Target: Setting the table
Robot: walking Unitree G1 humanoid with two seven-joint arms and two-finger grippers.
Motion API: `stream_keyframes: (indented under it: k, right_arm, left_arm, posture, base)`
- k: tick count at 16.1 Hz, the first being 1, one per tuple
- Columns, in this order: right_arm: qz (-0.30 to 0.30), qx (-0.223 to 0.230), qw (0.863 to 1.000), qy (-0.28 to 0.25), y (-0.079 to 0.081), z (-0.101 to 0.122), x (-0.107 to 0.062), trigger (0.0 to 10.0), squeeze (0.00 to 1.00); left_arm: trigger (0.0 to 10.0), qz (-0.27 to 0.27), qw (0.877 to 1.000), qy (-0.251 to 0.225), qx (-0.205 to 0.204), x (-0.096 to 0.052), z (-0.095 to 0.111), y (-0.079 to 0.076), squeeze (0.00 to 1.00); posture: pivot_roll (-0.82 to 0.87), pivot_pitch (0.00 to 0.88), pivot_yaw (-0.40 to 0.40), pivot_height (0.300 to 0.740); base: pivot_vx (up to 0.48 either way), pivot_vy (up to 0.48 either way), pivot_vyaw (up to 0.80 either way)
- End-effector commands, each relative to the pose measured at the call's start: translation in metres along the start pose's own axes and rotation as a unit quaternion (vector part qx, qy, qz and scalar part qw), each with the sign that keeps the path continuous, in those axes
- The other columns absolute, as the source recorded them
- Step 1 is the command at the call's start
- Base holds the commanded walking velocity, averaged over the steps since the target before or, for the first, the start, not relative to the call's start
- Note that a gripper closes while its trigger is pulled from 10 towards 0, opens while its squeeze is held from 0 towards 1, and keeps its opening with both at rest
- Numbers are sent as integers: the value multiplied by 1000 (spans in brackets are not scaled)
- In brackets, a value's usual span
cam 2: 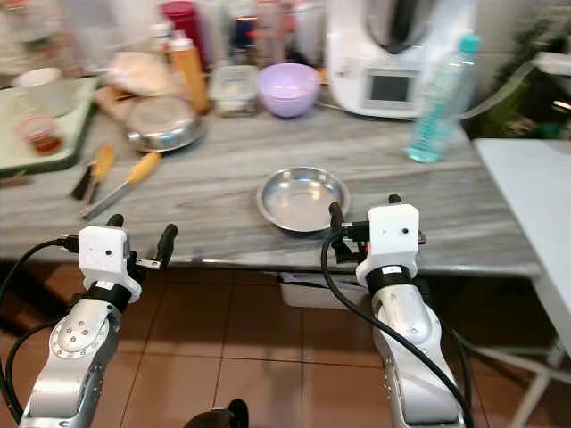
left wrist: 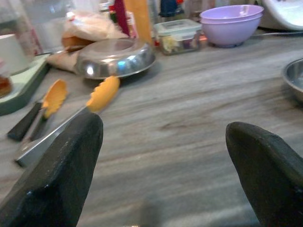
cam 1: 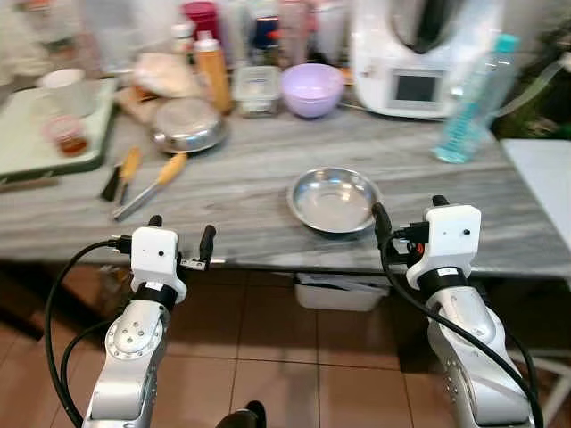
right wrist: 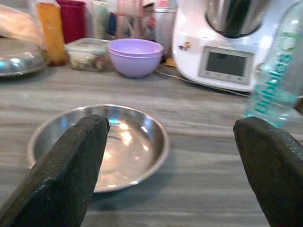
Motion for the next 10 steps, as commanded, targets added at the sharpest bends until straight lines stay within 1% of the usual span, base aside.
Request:
stream_keyframes:
  k: [1, 5, 10]
  right_arm:
    - [-4, 11, 1000, 0, -2, 0, 0, 10000, 0]
    - [-3, 18, 1000, -2, -1, 1, 0, 10000, 0]
    - [-2, 24, 1000, -4, -1, 1, 2, 10000, 0]
  left_arm:
    - [10000, -4, 1000, 6, 3, 0, -3, -1, 0]
    - [10000, -6, 1000, 10, 14, 1, -5, -2, 0]
    - [10000, 10, 1000, 16, 18, 1, -8, -1, 0]
  posture:
    - [-44, 94, 47, 740]
    - [-47, 93, 50, 740]
    - [-47, 97, 50, 740]
  base:
    - [0, 0, 0]
    - [0, 0, 0]
    - [0, 0, 0]
Point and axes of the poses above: a point about 5 cm out from each wrist's last joint towards the gripper, its own x axis pointing out of the wrist towards the gripper, its own z axis along the axis of the wrist's last joint, y = z × x, the point moved 1 cm from there along x, pointing out of the wrist towards the gripper, and after that the axes turned 11 degrees about -x, right-handed, at the moved point
